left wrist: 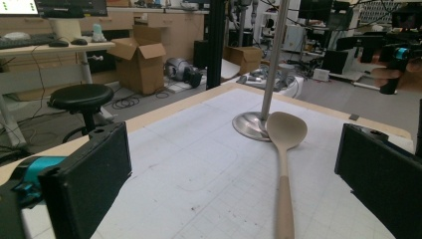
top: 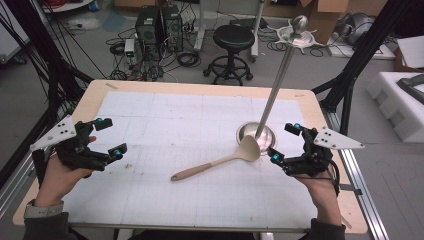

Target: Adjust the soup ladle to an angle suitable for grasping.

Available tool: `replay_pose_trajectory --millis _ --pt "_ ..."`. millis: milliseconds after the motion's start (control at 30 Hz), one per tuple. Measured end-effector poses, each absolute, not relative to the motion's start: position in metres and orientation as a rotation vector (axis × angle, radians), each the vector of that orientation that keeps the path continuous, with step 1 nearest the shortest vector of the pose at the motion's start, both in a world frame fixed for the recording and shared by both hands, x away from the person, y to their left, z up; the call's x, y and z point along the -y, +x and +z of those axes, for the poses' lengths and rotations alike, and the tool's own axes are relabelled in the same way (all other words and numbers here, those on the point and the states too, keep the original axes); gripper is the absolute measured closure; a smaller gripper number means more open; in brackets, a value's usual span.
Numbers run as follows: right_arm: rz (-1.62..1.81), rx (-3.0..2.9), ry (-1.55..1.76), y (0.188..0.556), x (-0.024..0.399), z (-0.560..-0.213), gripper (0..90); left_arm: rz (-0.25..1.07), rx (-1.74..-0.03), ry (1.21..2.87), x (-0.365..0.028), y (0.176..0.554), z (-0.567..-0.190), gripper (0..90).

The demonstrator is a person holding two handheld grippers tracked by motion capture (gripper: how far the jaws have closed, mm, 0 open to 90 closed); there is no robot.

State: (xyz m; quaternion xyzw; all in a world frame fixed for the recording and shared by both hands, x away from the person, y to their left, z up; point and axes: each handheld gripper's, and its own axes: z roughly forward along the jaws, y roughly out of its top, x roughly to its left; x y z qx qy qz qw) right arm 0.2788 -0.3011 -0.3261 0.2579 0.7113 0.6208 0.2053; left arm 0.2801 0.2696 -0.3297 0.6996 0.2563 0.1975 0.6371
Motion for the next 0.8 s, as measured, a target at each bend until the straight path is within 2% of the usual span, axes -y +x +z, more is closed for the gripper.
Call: replay_pose_trajectory --millis 33,67,100,133,167,200,233,267,300,333,367,400,533,567,600,667,800 --pt "1.734 -2.002 0.704 0.28 0.298 -0.326 7.9 0.452 -0.587 1.598 -0.27 0.28 -0.33 1.8" --pt "1.735 -2.006 0.701 0.28 0.296 -0.327 10.7 0.451 -0.587 1.598 -0.27 0.28 -0.33 1.8" --pt "1.732 -2.01 0.7 0.279 0.294 -0.327 18.5 0.451 -0.592 1.597 -0.271 0.281 -0.33 1.8" --pt "1.732 -2.01 0.7 0.279 0.294 -0.327 18.5 0.455 -0.593 1.597 -0.271 0.28 -0.33 1.8" --pt "1.724 -1.994 0.676 0.279 0.291 -0.327 26.0 0.464 -0.59 1.595 -0.271 0.28 -0.331 1.8" --pt "1.724 -1.994 0.676 0.279 0.291 -0.327 26.0 0.469 -0.587 1.595 -0.271 0.28 -0.33 1.8" --pt "1.723 -1.988 0.678 0.279 0.29 -0.327 31.8 0.471 -0.587 1.592 -0.271 0.28 -0.33 1.8" --pt "1.721 -2.0 0.673 0.28 0.287 -0.329 41.8 0.472 -0.583 1.594 -0.271 0.28 -0.331 1.8" --pt "1.721 -2.0 0.673 0.28 0.287 -0.329 41.8 0.469 -0.584 1.594 -0.271 0.28 -0.331 1.8" --pt "1.719 -2.001 0.678 0.28 0.286 -0.329 45.9 0.466 -0.586 1.596 -0.271 0.28 -0.331 1.7" --pt "1.727 -2.018 0.687 0.282 0.283 -0.331 55.6 0.464 -0.587 1.599 -0.271 0.28 -0.332 1.8" --pt "1.727 -2.018 0.687 0.282 0.283 -0.331 55.6 0.462 -0.588 1.601 -0.272 0.28 -0.332 1.8" --pt "1.725 -2.075 0.681 0.285 0.274 -0.336 75.8 0.461 -0.59 1.612 -0.272 0.281 -0.333 1.8" --pt "1.725 -2.075 0.681 0.285 0.274 -0.336 75.8 0.461 -0.59 1.612 -0.272 0.281 -0.333 1.8" --pt "1.699 -2.086 0.669 0.286 0.27 -0.338 83.0 0.459 -0.591 1.613 -0.271 0.281 -0.334 1.7" --pt "1.7 -2.109 0.667 0.289 0.267 -0.34 88.5 0.456 -0.592 1.616 -0.271 0.281 -0.334 1.8" --pt "1.691 -2.136 0.655 0.29 0.262 -0.342 89.5 0.452 -0.595 1.622 -0.272 0.282 -0.336 1.8"
